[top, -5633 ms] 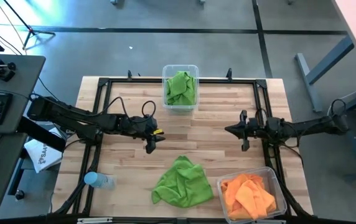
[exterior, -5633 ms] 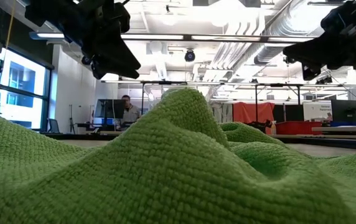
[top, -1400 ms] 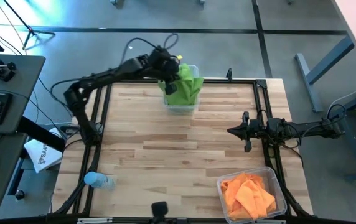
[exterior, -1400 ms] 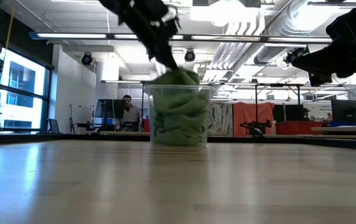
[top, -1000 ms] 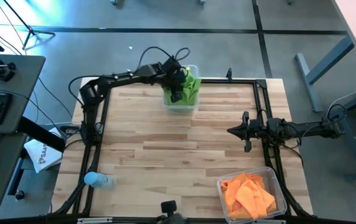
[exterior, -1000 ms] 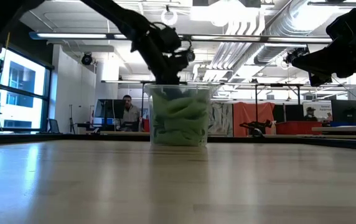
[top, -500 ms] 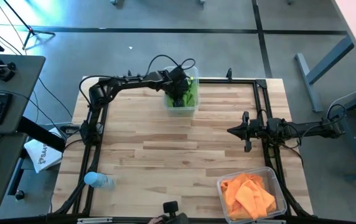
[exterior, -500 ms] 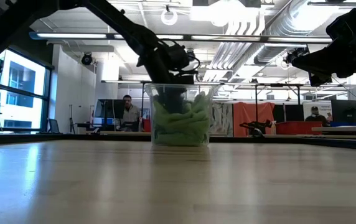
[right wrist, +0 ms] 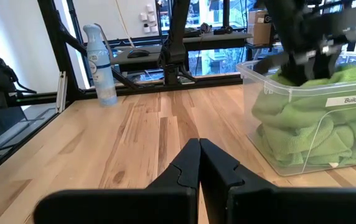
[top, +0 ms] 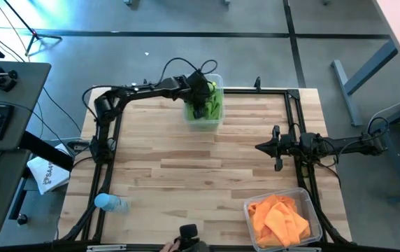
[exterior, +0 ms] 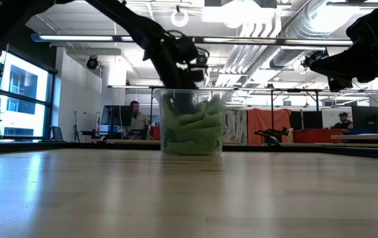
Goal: Sort microfiber towel by color & place in baskets
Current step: Put the green microfiber towel into the top transparent bin, then return to Home Position
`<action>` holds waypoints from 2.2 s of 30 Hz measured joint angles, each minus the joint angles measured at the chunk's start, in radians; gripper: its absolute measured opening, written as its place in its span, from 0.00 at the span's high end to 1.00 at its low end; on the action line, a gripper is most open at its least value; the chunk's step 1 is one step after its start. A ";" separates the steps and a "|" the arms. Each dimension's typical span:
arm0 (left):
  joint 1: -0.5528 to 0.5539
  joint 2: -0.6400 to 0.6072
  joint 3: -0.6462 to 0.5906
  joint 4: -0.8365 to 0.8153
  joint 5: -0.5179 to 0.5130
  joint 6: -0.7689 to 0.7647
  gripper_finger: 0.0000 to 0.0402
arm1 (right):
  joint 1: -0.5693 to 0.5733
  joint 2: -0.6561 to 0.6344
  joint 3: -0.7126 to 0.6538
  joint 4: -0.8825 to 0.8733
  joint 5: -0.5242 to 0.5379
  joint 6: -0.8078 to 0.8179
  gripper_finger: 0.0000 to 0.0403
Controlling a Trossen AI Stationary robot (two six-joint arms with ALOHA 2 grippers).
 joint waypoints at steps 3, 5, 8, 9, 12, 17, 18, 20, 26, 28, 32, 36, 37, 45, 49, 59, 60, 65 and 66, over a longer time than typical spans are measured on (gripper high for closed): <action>0.000 -0.052 0.000 -0.007 -0.037 0.000 0.71 | 0.000 0.000 0.000 0.000 0.000 0.000 1.00; 0.000 -0.096 0.000 -0.007 -0.056 0.000 0.71 | 0.000 0.000 0.000 0.000 -0.001 0.000 1.00; 0.000 -0.174 0.000 -0.010 -0.058 0.000 0.71 | 0.000 0.000 0.000 0.000 0.000 0.000 1.00; 0.000 -0.201 0.000 -0.015 -0.056 -0.001 0.71 | 0.000 0.000 0.000 0.000 0.000 0.000 1.00; -0.001 -0.273 -0.001 -0.057 -0.038 -0.021 0.71 | 0.000 0.000 0.000 0.000 0.000 0.000 1.00; -0.001 -0.374 -0.064 -0.150 0.167 -0.082 0.71 | 0.000 0.000 0.000 0.000 0.000 0.000 1.00; -0.008 -0.402 -0.112 -0.120 0.226 -0.089 0.72 | 0.000 0.000 0.000 0.000 -0.001 0.000 1.00; -0.032 -0.466 -0.235 -0.001 0.268 -0.107 0.77 | 0.000 0.000 0.000 0.000 0.000 0.000 1.00; -0.104 -0.713 -0.663 0.385 0.254 -0.197 0.98 | 0.000 0.000 0.000 0.000 0.000 0.000 1.00; -0.128 -0.798 -0.793 0.518 0.247 -0.229 0.98 | 0.000 0.000 0.000 0.000 0.000 0.000 1.00; -0.193 -0.953 -1.054 0.791 0.214 -0.280 1.00 | 0.000 0.000 0.000 0.000 0.000 0.000 1.00; -0.266 -1.058 -1.264 1.056 0.144 -0.317 1.00 | 0.000 0.000 0.000 0.000 0.000 0.000 1.00; -0.283 -1.077 -1.302 1.088 0.131 -0.319 1.00 | 0.000 0.000 0.000 0.000 0.000 0.000 1.00; -0.391 -1.207 -1.441 1.135 0.064 -0.336 1.00 | 0.000 0.000 0.000 0.000 0.000 0.000 1.00; -0.467 -1.266 -1.485 1.133 0.013 -0.334 1.00 | 0.000 0.000 0.000 0.000 0.000 0.000 1.00; -0.554 -1.498 -1.593 1.108 -0.104 -0.282 1.00 | 0.000 0.000 0.000 0.000 0.000 0.000 1.00; -0.546 -1.527 -1.594 1.081 -0.090 -0.285 1.00 | 0.000 0.000 0.000 0.000 0.000 0.000 1.00; -0.474 -1.669 -1.594 0.975 0.043 -0.283 1.00 | 0.000 0.000 0.000 0.000 0.000 0.000 1.00; -0.455 -1.696 -1.594 0.958 0.070 -0.283 1.00 | 0.000 0.000 0.000 0.000 0.000 0.000 1.00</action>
